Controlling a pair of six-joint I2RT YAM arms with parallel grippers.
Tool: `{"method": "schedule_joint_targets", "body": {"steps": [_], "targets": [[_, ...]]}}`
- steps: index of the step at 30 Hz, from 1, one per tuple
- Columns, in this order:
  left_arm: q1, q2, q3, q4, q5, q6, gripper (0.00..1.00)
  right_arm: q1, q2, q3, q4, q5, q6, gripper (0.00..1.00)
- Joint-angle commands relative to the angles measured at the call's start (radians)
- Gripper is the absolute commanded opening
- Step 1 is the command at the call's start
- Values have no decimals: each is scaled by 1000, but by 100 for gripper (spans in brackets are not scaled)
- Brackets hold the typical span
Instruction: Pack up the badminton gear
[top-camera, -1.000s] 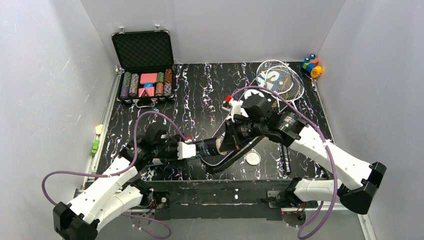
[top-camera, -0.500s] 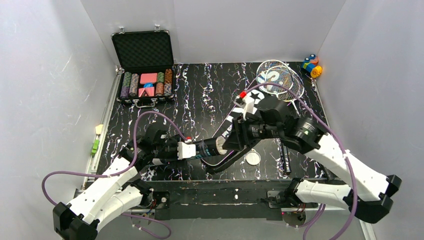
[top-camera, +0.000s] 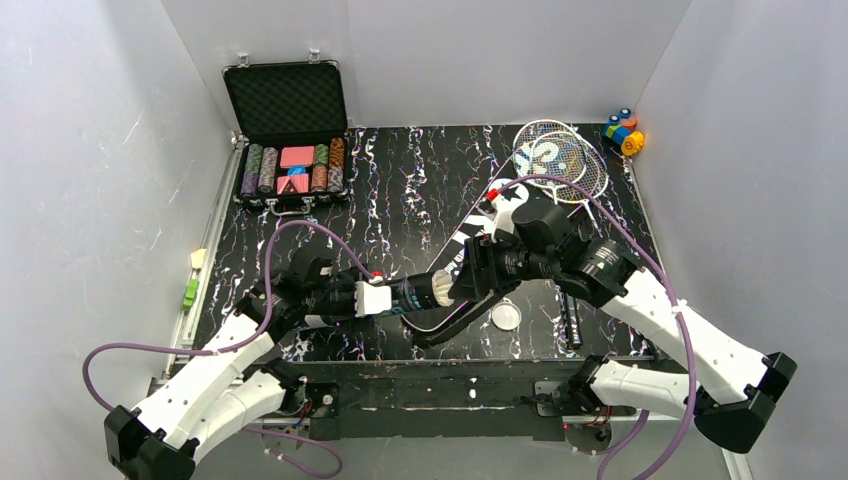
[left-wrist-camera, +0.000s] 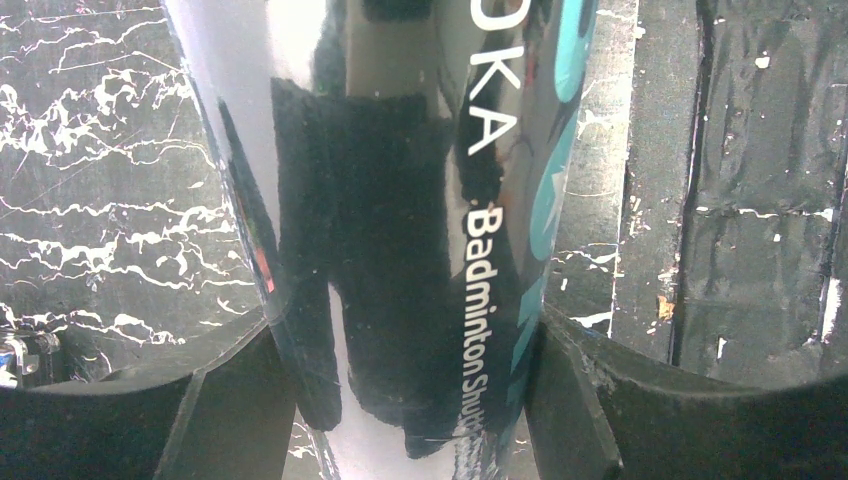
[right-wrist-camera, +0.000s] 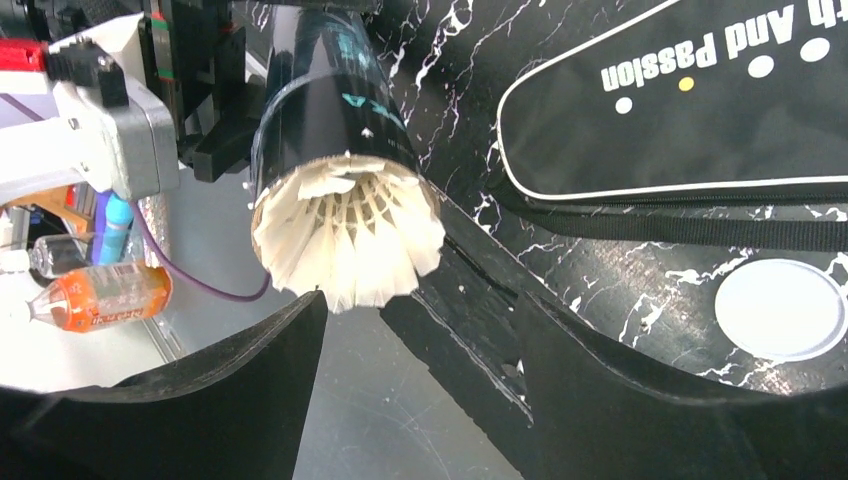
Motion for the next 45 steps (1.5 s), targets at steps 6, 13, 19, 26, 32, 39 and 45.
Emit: {"method": "schedule_joint_targets", "body": {"steps": [6, 13, 19, 26, 32, 39, 45], "targets": [[-4, -12, 55, 27, 24, -6, 0, -4, 55, -22, 166, 49, 66, 78], [-4, -11, 76, 31, 39, -37, 0, -1, 43, -77, 205, 117, 82, 77], [-5, -6, 87, 58, 57, -84, 0, 18, 67, -84, 211, 156, 93, 74], [-4, 15, 124, 59, 74, -116, 1, 98, 134, -58, 267, 242, 121, 74], [-5, 14, 117, 54, 71, -109, 1, 112, 134, -44, 271, 246, 148, 77], [-4, 2, 58, 49, 50, -88, 1, 23, -59, -26, 188, 275, 151, 85], [-4, 15, 31, 1, 38, -16, 1, -88, -197, -72, 98, 270, 133, 81]]}}
